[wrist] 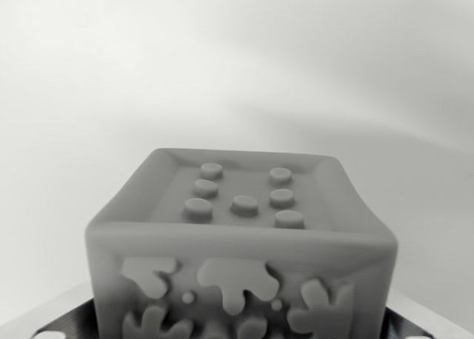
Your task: Destack cube
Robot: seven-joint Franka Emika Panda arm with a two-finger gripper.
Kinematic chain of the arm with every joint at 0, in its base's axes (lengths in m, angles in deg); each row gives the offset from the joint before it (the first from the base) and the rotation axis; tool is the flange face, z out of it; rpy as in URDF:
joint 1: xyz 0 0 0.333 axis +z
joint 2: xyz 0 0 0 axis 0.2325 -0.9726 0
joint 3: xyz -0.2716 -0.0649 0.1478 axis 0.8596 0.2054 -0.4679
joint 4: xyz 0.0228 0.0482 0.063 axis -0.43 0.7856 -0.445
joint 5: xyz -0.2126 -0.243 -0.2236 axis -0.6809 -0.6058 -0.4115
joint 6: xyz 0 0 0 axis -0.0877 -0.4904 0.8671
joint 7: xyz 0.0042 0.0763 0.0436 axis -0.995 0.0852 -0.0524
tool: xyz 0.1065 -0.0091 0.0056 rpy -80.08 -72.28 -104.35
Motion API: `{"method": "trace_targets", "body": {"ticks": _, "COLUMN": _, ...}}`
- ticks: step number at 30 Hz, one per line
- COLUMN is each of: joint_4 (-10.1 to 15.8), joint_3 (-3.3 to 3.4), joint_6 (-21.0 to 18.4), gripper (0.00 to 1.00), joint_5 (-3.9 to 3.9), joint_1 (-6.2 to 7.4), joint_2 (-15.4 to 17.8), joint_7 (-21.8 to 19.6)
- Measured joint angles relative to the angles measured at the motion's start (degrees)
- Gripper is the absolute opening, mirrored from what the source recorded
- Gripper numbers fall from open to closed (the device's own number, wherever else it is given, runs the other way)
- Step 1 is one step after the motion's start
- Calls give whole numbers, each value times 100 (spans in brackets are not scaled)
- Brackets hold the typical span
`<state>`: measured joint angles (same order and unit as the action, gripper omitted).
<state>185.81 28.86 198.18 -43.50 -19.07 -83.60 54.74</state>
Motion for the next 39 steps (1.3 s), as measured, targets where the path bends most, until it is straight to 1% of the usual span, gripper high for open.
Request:
{"method": "trace_targets", "body": {"ticks": 25, "joint_4": -706, "joint_3": -125, "joint_6": -169, "gripper": 0, "joint_5": -116, "joint_1": 228, "joint_2": -532, "joint_7": 461}}
{"method": "trace_targets", "body": {"ticks": 39, "joint_4": -1111, "joint_3": -163, "joint_6": -280, "gripper": 0, "joint_5": -164, "joint_1": 368, "joint_2": -825, "joint_7": 735}}
